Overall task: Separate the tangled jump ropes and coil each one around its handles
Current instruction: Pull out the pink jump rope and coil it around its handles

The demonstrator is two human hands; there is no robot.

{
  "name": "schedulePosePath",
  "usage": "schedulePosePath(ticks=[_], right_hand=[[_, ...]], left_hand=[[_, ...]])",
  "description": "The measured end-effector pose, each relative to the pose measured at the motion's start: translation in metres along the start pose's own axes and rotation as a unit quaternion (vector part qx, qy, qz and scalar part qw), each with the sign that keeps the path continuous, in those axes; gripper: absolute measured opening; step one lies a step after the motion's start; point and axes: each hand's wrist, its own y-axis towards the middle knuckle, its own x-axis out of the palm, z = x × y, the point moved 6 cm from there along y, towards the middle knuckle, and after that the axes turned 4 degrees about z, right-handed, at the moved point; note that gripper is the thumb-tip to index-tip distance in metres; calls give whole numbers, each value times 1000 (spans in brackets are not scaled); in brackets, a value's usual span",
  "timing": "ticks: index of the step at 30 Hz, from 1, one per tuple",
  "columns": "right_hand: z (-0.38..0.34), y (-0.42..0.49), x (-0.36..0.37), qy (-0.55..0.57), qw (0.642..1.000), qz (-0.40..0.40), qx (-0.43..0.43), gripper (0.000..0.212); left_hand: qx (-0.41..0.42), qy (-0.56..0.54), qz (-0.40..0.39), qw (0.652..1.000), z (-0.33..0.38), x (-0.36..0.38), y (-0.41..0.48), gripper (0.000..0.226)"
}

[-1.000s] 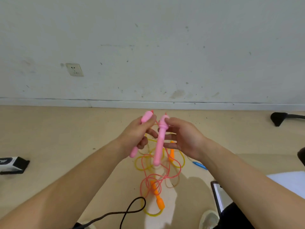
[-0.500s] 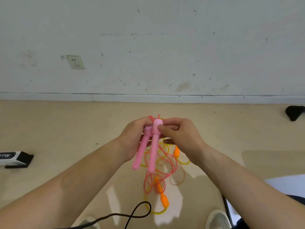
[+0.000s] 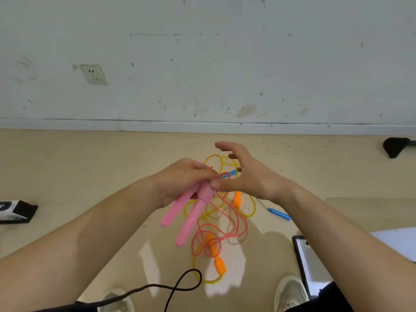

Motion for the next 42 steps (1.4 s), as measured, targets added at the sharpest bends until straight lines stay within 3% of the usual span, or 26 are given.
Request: schedulePosePath(ticks=[2, 4, 8, 12, 18, 21, 27, 32, 36, 42], right_hand=[[-2, -3, 12, 102, 991, -87, 8, 58], [1, -2, 19, 143, 984, -103, 38, 56], [16, -5, 15, 81, 986, -113, 96, 60], [12, -6, 4, 106, 988, -89, 73, 41], [8, -7, -3, 132, 991, -33, 12, 12], [7, -6, -5, 169, 986, -11, 6, 3], [4, -7, -3, 230, 973, -11, 17, 11], [3, -9, -9, 274, 961, -17, 21, 22], [5, -9, -16, 234, 972, -9, 0, 20], [6, -11, -29, 130, 991, 15, -12, 24]], left_hand=[[9, 11, -52, 999, 4, 0, -6, 12], [12, 31, -95, 995, 7, -1, -10, 8], [21, 53, -136, 989, 11, -4, -19, 8], [-3, 81, -135, 988, 0, -12, -22, 3], [-21, 145, -111, 983, -13, -11, -23, 21], [-10, 106, -117, 987, -9, 5, -28, 26], [30, -41, -106, 993, -8, 21, -23, 52], [44, -51, -148, 987, -12, 34, -25, 45], [-5, -41, -187, 981, -24, 43, -28, 41], [-20, 0, -179, 984, -35, 48, -26, 34]])
